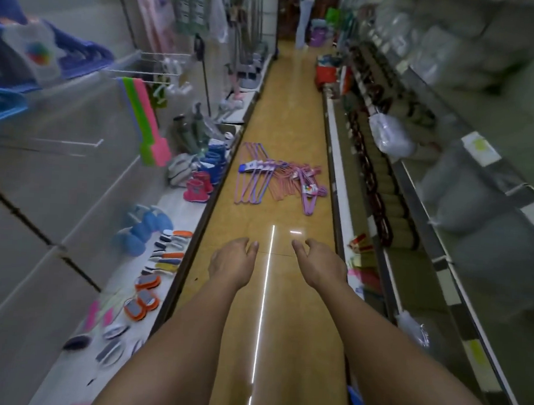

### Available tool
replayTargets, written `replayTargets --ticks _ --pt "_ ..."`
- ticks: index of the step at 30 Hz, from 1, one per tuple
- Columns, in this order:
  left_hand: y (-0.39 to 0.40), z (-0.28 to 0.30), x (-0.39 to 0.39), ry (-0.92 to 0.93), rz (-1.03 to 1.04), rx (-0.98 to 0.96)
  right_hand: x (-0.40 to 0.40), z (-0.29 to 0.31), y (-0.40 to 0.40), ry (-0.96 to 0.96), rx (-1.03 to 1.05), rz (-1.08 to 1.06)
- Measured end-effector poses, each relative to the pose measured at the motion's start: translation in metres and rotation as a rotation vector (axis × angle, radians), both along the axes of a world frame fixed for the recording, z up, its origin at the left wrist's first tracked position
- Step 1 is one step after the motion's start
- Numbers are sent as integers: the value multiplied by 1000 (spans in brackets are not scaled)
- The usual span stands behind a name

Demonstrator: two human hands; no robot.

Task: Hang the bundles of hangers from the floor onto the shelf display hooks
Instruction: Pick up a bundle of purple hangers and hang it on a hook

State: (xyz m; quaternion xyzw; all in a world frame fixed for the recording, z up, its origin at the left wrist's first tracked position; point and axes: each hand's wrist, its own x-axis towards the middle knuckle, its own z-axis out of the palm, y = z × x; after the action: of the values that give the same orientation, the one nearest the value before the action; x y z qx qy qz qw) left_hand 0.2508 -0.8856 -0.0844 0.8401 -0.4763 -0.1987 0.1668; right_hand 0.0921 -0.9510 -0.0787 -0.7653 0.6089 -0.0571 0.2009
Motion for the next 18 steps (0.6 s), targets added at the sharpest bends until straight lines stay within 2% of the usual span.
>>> replayTargets --ticks 10,18 --pt "-113 -15 7 25 -100 13 -4 -12 -95 18 18 -98" --pt "-208 -19 75 48 -153 -2 54 -12 -180 16 33 -208"
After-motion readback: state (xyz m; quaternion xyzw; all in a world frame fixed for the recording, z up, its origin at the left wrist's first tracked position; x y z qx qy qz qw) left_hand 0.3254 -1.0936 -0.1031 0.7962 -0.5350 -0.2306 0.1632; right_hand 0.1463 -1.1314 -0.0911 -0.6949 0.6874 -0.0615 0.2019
